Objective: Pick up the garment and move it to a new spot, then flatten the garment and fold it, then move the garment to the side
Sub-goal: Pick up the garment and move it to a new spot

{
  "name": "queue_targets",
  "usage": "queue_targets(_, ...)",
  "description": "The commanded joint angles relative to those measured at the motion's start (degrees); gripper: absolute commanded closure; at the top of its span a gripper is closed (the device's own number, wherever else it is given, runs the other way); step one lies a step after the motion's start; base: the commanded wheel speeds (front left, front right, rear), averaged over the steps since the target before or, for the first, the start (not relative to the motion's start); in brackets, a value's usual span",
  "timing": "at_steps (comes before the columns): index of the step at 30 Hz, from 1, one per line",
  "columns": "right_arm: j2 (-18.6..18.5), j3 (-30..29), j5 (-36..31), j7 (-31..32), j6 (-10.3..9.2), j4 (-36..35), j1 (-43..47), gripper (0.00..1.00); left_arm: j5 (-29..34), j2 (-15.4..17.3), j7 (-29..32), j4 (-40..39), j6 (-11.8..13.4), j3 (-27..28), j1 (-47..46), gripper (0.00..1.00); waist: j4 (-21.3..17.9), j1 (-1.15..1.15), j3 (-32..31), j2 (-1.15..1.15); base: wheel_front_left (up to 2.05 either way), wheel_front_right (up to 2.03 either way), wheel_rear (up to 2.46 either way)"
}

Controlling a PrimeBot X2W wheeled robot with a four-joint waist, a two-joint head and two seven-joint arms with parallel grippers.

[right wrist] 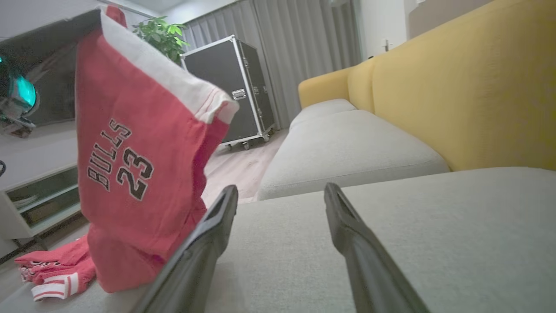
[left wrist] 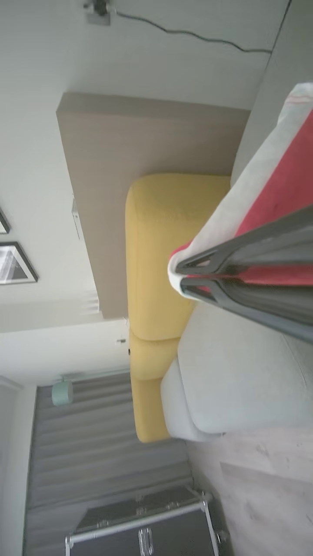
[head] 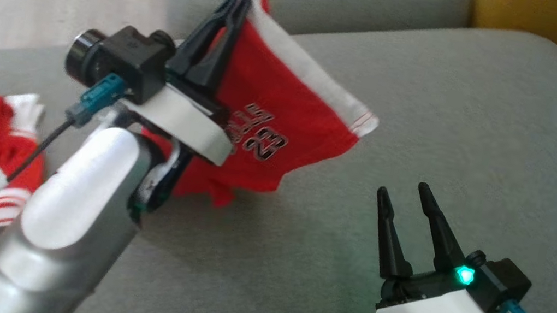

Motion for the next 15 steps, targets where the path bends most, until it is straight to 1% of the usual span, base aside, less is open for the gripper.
queue_targets(1, -0.2, 1.6, 0.4, -0.6, -0.04, -2.2, -2.3, 0.0, 0.5, 0.3, -0.5, -2.5, 0.3, 2.0, -4.6, 1.0, -4.6, 0.0, 1.8, 0.0, 0.0, 0.0, 0.0)
queue_targets(5, -0.2, 3.1, 1.1, -0.6, -0.04, -2.7, -3.0, 0.0, 1.4, -1.8, -1.4, -2.3, 0.5, 1.2, -7.9, 1.0, -9.5, 0.0, 2.9, 0.0, 0.0, 0.0, 0.0)
queue_targets(7, -0.2, 3.8, 1.6, -0.6, -0.04, -3.0, -3.4, 0.0, 1.9, -2.3, -2.0, -1.3, 0.6, 1.3, -9.7, 1.0, -11.7, 0.0, 3.5, 0.0, 0.0, 0.0, 0.0)
queue_targets(10, -0.2, 4.3, 2.3, -0.6, -0.04, -3.5, -3.8, 0.0, 3.0, -2.6, -3.8, 2.0, 0.4, 1.4, -12.3, 1.0, -13.9, 0.0, 4.3, 0.0, 0.0, 0.0, 0.0)
queue_targets(12, -0.2, 4.6, 2.6, -0.6, -0.04, -3.7, -4.1, 0.0, 3.5, -2.7, -5.7, 5.6, -0.6, 1.2, -13.8, 1.0, -14.7, 0.0, 4.8, 0.0, 0.0, 0.0, 0.0)
queue_targets(13, -0.2, 4.8, 2.8, -0.6, -0.04, -3.9, -4.3, 0.0, 3.4, -2.7, -6.9, 10.8, -1.0, 1.3, -14.4, 0.0, -15.1, 0.0, 5.3, 0.0, 0.0, 0.0, 0.0)
queue_targets(15, -0.2, 4.8, 2.9, -0.6, -0.04, -4.1, -4.4, 0.0, 3.4, -2.7, -7.7, 15.7, -1.8, 0.9, -14.6, 0.0, -15.1, 0.0, 5.5, 0.0, 0.0, 0.0, 0.0)
